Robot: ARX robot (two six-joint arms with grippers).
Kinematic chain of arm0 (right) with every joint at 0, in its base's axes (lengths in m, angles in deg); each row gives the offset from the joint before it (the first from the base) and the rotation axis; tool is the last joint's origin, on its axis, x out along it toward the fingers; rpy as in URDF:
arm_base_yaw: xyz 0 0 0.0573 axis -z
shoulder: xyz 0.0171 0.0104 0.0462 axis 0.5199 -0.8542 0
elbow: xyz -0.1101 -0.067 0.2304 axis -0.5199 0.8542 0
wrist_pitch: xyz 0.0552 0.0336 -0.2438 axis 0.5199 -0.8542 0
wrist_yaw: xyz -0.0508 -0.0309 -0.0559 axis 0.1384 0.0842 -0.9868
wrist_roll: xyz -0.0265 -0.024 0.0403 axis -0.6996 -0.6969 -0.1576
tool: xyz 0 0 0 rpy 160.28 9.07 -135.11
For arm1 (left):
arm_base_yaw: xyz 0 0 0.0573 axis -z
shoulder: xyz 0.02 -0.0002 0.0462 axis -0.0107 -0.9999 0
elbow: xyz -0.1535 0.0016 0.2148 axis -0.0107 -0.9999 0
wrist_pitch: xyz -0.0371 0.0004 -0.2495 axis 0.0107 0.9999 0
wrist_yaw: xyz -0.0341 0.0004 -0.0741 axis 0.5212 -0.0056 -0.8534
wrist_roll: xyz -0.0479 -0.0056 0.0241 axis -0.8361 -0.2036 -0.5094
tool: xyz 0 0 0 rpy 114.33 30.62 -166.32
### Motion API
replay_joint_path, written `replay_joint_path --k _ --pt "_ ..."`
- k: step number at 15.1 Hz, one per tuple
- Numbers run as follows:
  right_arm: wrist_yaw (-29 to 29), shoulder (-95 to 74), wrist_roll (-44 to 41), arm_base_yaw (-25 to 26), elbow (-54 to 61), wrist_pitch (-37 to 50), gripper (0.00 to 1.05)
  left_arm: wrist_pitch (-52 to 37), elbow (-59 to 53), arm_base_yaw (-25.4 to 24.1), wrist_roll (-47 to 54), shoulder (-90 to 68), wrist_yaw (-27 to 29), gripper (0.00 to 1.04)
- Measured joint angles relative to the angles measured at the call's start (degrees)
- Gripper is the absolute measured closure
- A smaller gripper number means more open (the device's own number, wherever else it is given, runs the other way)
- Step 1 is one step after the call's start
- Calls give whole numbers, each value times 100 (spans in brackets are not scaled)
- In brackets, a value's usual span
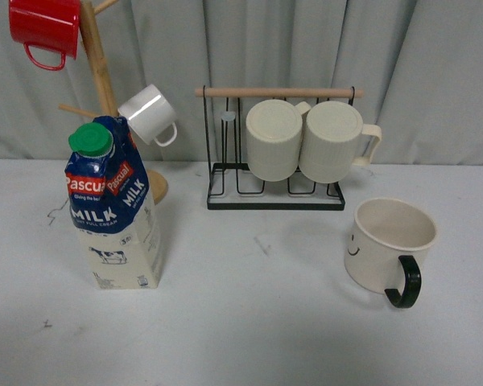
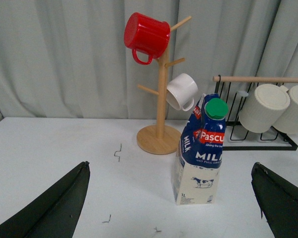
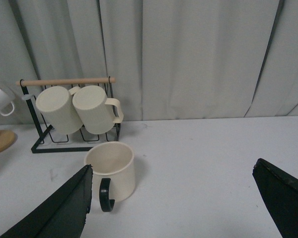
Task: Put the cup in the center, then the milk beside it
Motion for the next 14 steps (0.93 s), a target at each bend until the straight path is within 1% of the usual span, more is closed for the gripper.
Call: replay_joint_path --k 1,2,3,4,5,6,7,8,10,12,14 --pt "0 0 0 0 0 0 6 2 0 0 0 0 0 7" --pt "643 -142 -15 225 -28 -46 6 0 0 0 0 0 0 7" --pt "1764 -914 -13 879 -96 544 6 -2 0 0 4 0 -13 7" --pt "2433 -2197 -11 1346 -317 1561 6 2 0 0 7 0 4 7" --pt "2441 -3357 33 1266 -581 2529 6 2 0 0 4 0 2 7" --pt "2083 -4586 85 1119 -988 3322 6 0 0 0 7 0 0 7" --pt "1639 -5766 214 964 -1469 3825 6 -2 0 0 7 0 0 7" --pt "1241 -6837 398 761 -2026 3792 6 0 0 0 7 0 0 7" --pt "682 -8489 820 341 -3027 3080 6 0 0 0 7 0 0 7" --pt "339 -9608 1123 -103 -3971 2334 6 0 0 0 7 0 0 7" --pt "205 -10161 1344 -433 -4603 1808 6 0 0 0 7 0 0 7"
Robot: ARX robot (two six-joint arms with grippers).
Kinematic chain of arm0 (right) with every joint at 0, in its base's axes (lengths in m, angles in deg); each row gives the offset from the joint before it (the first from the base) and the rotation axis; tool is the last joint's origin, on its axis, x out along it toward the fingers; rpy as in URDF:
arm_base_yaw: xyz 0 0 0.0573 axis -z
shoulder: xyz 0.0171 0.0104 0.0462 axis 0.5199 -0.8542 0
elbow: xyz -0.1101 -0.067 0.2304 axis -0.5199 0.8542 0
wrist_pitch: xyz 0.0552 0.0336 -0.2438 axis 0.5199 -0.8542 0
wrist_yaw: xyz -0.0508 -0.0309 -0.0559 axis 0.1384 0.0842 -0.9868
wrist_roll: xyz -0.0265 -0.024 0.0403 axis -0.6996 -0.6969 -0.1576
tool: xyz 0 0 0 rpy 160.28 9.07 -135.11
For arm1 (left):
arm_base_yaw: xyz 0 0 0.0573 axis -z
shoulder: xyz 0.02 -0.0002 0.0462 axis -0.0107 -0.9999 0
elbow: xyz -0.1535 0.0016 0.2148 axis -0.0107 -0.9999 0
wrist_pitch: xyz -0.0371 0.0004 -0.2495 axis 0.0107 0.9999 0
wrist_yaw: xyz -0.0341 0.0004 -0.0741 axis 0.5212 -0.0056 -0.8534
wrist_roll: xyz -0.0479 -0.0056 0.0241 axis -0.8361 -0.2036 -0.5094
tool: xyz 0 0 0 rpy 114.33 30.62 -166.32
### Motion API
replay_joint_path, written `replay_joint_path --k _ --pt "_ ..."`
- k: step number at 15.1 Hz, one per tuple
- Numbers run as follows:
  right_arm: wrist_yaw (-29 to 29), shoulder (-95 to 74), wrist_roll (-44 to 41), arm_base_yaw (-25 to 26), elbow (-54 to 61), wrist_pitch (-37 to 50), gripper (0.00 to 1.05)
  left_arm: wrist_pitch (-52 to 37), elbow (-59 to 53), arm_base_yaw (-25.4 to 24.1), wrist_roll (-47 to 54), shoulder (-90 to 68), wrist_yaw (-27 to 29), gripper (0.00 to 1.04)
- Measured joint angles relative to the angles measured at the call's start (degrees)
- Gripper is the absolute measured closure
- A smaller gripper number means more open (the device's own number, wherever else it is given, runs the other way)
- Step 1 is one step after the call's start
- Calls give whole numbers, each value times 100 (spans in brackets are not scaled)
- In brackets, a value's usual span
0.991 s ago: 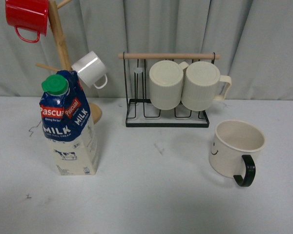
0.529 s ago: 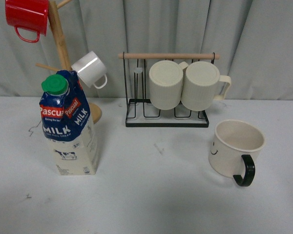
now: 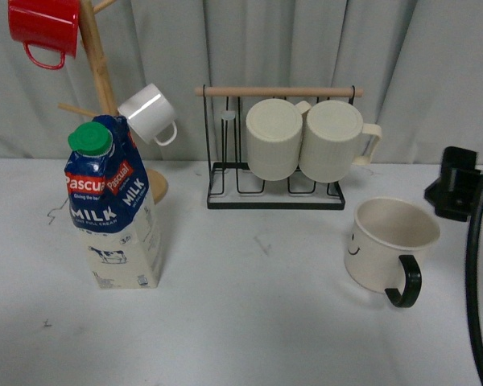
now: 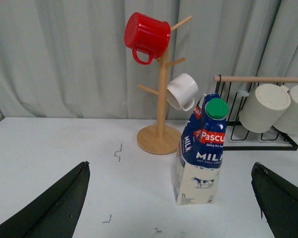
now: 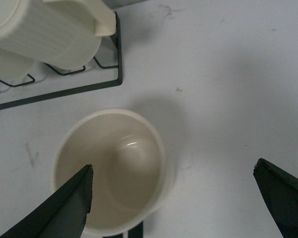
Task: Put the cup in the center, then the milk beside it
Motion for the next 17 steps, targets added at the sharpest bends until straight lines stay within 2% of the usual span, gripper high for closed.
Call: replay_joint_path --k 3,8,11,14,16,17 --pt "-184 -684 282 -157 -748 -807 6 -2 0 0 0 0 0 7" --pt "-184 -1134 361 -109 -1145 -1088 7 0 0 0 0 0 0 7" --pt "-181 -1182 361 -120 -1215 -1145 40 0 0 0 0 0 0 7" --pt "-122 -1239 372 -157 -1241 -1189 80 0 0 0 0 0 0 7" --pt "-26 -1047 444 -197 -1169 -1268 100 0 0 0 0 0 0 7" --pt "0 -890 444 -245 -1121 -1316 101 0 0 0 0 0 0 7"
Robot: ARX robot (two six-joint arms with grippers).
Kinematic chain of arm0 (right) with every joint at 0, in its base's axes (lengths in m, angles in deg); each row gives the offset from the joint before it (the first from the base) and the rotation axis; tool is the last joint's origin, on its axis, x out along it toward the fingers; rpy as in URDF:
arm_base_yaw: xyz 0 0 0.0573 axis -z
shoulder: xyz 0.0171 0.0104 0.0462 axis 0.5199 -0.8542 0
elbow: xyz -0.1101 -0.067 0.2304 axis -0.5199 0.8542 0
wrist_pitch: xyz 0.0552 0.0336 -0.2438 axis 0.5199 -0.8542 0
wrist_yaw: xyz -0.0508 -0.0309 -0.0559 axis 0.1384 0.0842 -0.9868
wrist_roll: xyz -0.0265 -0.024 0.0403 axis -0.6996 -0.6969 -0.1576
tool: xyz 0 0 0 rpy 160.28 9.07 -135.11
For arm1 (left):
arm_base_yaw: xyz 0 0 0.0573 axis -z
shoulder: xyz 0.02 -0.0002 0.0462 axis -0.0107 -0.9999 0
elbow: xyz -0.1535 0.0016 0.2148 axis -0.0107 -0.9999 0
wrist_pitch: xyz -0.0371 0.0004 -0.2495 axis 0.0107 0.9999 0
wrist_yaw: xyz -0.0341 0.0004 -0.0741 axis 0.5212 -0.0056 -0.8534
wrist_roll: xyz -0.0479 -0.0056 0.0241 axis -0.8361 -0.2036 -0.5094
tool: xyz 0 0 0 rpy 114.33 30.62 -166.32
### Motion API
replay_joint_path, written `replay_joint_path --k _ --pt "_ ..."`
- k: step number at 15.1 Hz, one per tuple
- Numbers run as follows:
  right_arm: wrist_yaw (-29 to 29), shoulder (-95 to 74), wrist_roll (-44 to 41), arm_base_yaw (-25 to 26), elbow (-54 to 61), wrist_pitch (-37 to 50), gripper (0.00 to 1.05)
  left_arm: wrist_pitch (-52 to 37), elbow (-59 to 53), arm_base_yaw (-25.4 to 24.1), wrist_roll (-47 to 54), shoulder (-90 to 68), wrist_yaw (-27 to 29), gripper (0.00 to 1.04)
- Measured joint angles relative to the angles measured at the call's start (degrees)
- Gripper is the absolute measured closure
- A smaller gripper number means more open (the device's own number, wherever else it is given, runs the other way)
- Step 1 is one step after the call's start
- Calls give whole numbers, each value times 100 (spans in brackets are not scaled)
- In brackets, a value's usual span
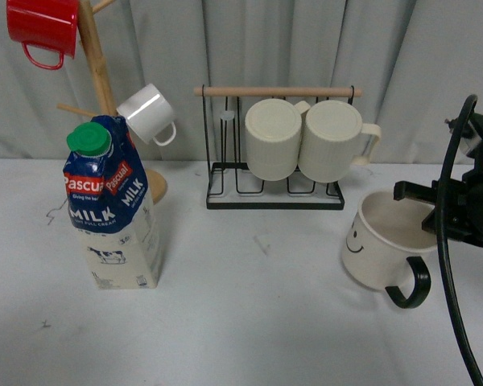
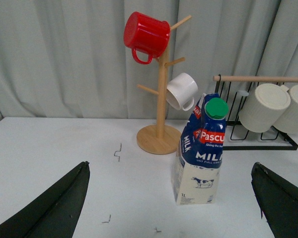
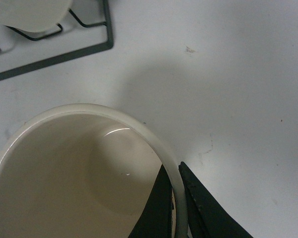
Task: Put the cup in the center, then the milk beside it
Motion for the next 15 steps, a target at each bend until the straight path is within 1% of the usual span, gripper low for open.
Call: replay_joint_path --k 3,7,9,12,13,15 --pt "-46 568 20 -457 -2 -186 101 0 0 0 0 0 0 7" --pt "-535 164 258 -1233 -509 -715 101 0 0 0 0 0 0 7" --pt "-782 -136 455 -1515 -831 -946 101 0 0 0 0 0 0 7" --pt "-1123 -439 765 -1711 -1161 -1222 101 -2 0 0 0 0 0 7" --pt "-1281 -509 892 -1714 -1220 -1311 101 0 0 0 0 0 0 7" --pt "-1362 -564 1075 -1652 -1263 -1322 101 0 0 0 0 0 0 7"
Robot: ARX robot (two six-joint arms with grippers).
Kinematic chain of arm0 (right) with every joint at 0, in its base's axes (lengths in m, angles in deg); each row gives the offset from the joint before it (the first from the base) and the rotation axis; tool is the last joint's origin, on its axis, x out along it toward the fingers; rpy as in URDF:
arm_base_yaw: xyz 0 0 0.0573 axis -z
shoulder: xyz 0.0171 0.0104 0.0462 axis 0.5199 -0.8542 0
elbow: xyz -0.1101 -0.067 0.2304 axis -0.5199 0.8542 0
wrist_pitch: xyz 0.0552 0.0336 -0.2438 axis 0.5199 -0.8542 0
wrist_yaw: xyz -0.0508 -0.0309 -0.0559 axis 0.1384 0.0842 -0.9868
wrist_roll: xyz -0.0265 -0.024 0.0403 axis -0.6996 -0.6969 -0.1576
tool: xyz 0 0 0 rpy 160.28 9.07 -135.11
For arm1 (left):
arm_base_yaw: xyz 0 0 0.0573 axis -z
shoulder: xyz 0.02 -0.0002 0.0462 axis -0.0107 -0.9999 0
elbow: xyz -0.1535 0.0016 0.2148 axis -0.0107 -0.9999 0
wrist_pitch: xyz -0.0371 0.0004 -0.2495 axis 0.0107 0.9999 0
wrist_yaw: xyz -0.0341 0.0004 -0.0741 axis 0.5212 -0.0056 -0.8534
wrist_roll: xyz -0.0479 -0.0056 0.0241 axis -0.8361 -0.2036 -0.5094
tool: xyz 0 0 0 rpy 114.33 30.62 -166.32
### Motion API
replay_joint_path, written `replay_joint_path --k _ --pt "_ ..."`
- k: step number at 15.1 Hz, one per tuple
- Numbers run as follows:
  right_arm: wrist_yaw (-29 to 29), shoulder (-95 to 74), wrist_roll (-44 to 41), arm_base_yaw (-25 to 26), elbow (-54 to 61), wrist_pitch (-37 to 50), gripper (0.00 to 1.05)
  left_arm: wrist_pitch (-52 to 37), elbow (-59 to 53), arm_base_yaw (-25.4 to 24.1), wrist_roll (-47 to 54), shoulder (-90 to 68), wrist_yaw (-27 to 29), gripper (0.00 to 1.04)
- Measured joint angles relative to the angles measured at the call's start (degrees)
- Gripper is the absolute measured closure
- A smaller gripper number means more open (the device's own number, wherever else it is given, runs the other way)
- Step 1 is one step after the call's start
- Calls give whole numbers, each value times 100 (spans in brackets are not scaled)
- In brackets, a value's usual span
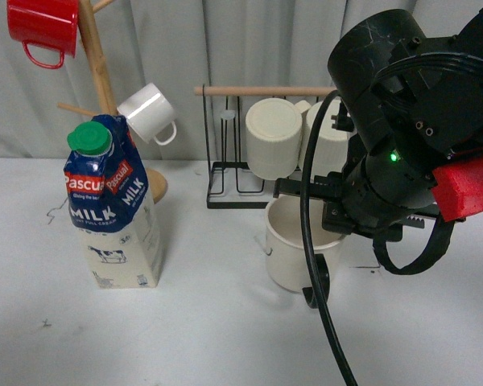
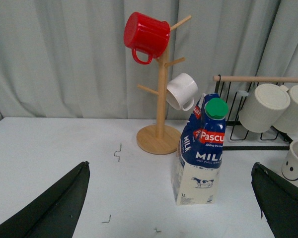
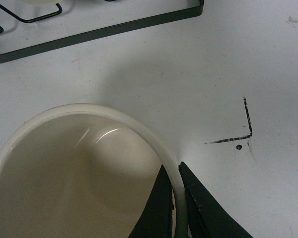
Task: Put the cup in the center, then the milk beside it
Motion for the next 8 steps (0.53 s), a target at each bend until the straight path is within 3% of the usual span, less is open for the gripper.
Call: replay_joint_path --k 5,6,8 --pt "74 -197 13 133 -31 46 101 0 0 0 0 0 0 7" --pt "85 -197 -2 136 -31 50 98 0 0 0 0 0 0 7" --pt "219 -155 -2 168 -31 79 76 0 0 0 0 0 -2 7"
